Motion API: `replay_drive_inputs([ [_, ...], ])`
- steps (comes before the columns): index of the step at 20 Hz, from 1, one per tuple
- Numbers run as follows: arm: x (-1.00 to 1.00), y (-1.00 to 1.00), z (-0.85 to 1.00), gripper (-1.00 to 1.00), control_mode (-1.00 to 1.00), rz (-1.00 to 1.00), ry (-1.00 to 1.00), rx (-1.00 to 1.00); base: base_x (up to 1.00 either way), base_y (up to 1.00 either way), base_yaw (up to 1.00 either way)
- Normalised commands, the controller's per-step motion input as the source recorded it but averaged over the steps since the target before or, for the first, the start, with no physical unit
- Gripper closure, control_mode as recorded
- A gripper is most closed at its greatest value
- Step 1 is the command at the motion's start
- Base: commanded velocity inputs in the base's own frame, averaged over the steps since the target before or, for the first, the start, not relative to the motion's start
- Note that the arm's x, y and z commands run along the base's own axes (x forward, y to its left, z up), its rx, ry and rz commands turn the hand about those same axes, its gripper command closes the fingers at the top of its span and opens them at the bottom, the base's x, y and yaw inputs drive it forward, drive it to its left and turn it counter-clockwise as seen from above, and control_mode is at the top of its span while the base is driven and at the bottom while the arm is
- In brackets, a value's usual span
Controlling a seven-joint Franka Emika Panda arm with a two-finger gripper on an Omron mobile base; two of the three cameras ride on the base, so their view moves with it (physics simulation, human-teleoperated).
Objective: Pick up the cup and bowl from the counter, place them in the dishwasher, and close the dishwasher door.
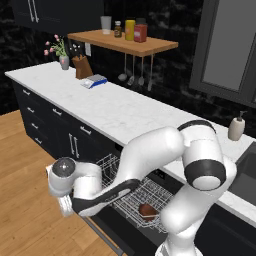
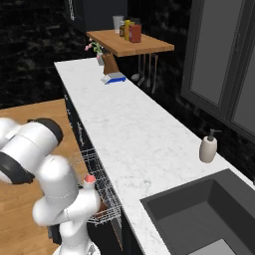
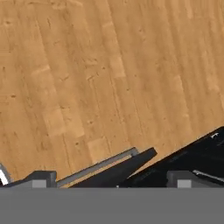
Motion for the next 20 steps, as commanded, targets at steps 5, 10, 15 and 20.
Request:
replay_drive_inputs([
  [5, 0.0, 0.09, -0.88, -1.0, -1.0, 0.96, -0.11, -0.29, 0.0, 0.0, 0.0],
  [10, 0.0, 0.02, -0.86, -1.0, -1.0, 0.96, -0.09, -0.24, 0.0, 0.0, 0.0],
  [15, 0.02, 0.1, -0.58, -1.0, -1.0, 0.88, -0.12, -0.28, 0.0, 0.0, 0.0],
  [20, 0.0, 0.63, -0.22, -1.0, -1.0, 0.51, -0.16, -0.38, 0.0, 0.0, 0.0],
])
